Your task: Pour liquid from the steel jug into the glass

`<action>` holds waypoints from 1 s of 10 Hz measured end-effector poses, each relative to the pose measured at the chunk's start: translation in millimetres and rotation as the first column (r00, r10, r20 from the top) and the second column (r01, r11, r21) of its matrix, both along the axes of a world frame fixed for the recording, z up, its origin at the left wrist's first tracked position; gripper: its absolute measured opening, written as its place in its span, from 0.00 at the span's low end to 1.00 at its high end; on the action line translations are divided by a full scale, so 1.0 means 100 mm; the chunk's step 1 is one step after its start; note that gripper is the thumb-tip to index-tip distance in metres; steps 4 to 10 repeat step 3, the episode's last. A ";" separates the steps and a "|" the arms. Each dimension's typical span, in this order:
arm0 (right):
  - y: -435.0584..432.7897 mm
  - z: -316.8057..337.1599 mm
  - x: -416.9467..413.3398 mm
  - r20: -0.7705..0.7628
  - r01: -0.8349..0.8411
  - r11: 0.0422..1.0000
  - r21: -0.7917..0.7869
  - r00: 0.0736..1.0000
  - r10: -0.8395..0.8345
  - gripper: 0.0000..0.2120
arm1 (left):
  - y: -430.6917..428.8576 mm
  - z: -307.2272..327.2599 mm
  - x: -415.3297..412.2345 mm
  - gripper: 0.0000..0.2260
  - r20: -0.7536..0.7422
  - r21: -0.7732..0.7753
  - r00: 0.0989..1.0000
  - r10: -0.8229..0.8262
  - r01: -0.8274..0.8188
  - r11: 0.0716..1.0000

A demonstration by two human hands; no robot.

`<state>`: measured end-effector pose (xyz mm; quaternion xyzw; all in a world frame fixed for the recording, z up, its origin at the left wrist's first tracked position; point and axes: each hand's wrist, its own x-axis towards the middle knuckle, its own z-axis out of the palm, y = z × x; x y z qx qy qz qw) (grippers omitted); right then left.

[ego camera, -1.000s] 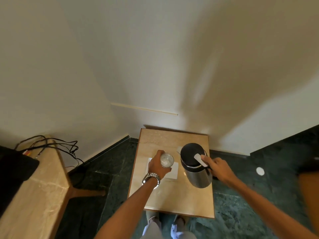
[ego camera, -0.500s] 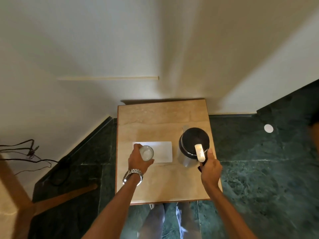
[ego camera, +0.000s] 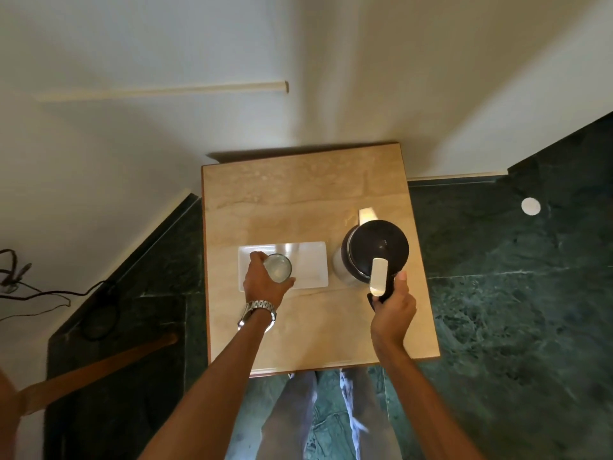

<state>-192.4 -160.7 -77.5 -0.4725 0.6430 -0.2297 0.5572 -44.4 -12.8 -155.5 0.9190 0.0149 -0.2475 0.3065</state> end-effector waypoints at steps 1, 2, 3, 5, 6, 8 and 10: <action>0.18 -0.03 -0.12 0.023 -0.155 0.988 0.006 0.988 0.155 0.24 | 0.03 0.00 -0.03 0.35 -0.001 -0.005 1.000 0.021 -0.021 1.000; 0.25 -0.06 -0.26 0.018 -0.303 0.953 0.018 0.953 0.303 0.27 | 0.02 -0.01 -0.01 0.36 -0.011 -0.037 0.999 0.048 -0.048 0.998; 0.19 -0.04 -0.37 -0.094 -0.250 0.968 0.003 0.964 0.249 0.35 | 0.10 0.04 -0.04 0.43 -0.068 -0.044 0.998 0.013 -0.016 0.999; 0.19 -0.04 -0.37 -0.094 -0.250 0.968 0.003 0.964 0.249 0.35 | 0.10 0.04 -0.04 0.43 -0.068 -0.044 0.998 0.013 -0.016 0.999; 0.19 -0.04 -0.37 -0.094 -0.250 0.968 0.003 0.964 0.249 0.35 | 0.10 0.04 -0.04 0.43 -0.068 -0.044 0.998 0.013 -0.016 0.999; 0.19 -0.04 -0.37 -0.094 -0.250 0.968 0.003 0.964 0.249 0.35 | 0.10 0.04 -0.04 0.43 -0.068 -0.044 0.998 0.013 -0.016 0.999; 0.19 -0.04 -0.37 -0.094 -0.250 0.968 0.003 0.964 0.249 0.35 | 0.10 0.04 -0.04 0.43 -0.068 -0.044 0.998 0.013 -0.016 0.999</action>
